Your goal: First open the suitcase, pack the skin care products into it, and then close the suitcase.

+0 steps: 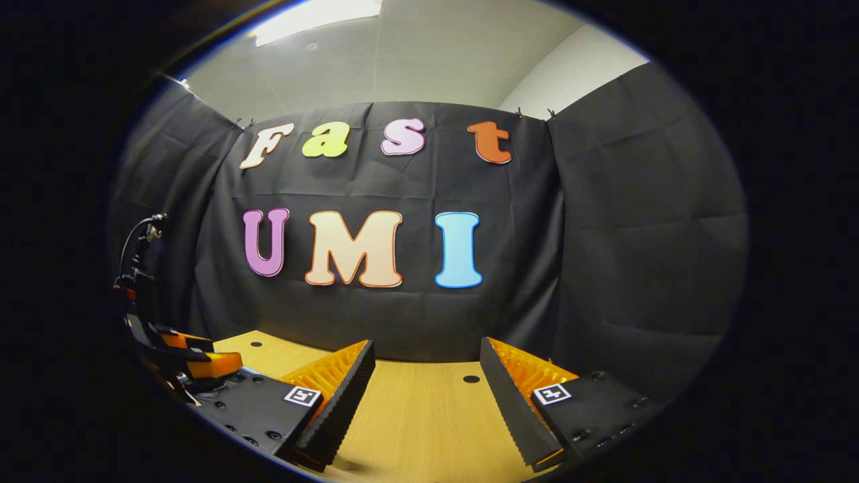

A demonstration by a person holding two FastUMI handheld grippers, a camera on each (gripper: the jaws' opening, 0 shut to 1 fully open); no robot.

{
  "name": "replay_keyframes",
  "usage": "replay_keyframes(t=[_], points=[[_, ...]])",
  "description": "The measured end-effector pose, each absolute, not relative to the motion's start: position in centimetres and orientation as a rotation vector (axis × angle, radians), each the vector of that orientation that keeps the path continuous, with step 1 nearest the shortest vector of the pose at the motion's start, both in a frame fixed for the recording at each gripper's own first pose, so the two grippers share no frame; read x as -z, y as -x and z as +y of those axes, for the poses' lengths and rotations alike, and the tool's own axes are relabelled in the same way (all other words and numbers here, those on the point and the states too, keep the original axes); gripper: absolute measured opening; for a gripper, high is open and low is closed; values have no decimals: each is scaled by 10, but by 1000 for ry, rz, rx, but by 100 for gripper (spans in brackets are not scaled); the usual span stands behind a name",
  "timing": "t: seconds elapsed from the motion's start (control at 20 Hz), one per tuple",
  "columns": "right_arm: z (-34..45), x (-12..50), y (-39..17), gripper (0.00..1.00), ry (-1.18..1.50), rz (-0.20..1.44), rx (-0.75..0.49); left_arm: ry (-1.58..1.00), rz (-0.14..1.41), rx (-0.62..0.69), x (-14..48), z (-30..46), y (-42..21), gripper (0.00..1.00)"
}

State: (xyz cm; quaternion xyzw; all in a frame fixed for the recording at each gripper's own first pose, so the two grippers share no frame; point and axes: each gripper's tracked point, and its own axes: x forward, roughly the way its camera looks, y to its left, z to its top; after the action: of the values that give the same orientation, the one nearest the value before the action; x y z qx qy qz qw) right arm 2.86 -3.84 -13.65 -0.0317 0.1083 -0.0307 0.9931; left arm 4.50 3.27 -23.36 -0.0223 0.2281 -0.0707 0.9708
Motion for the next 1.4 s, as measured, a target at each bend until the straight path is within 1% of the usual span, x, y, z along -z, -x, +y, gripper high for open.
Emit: replay_keyframes(t=[0.05, 0.25, 0.3, 0.5, 0.75, 0.85, 0.9, 1.15, 1.4], points=[[-41, 136, -29, 98, 69, 217, 59, 55, 477, 149, 235, 26, -37, 97], [-49, 143, -27, 98, 84, 233, 52, 75, 547, 161, 265, 2, -22, 97], [-51, 144, -27, 100, 86, 238, 51, 83, 571, 160, 274, -1, -19, 96], [-56, 150, -25, 98, 96, 249, 46, 104, 655, 158, 302, -10, 1, 95], [-57, 161, -23, 98, 93, 274, 38, 112, 696, 159, 323, -18, 13, 96], [-55, 166, -21, 100, 95, 286, 29, 120, 682, 158, 323, -22, 12, 96], [-54, 169, -21, 98, 97, 291, 24, 110, 692, 152, 324, -21, 13, 96], [-47, 167, -20, 99, 111, 285, 0, 72, 690, 173, 320, -29, 21, 96], [-50, 169, -19, 99, 99, 288, 8, 61, 743, 168, 341, -32, 31, 95]])
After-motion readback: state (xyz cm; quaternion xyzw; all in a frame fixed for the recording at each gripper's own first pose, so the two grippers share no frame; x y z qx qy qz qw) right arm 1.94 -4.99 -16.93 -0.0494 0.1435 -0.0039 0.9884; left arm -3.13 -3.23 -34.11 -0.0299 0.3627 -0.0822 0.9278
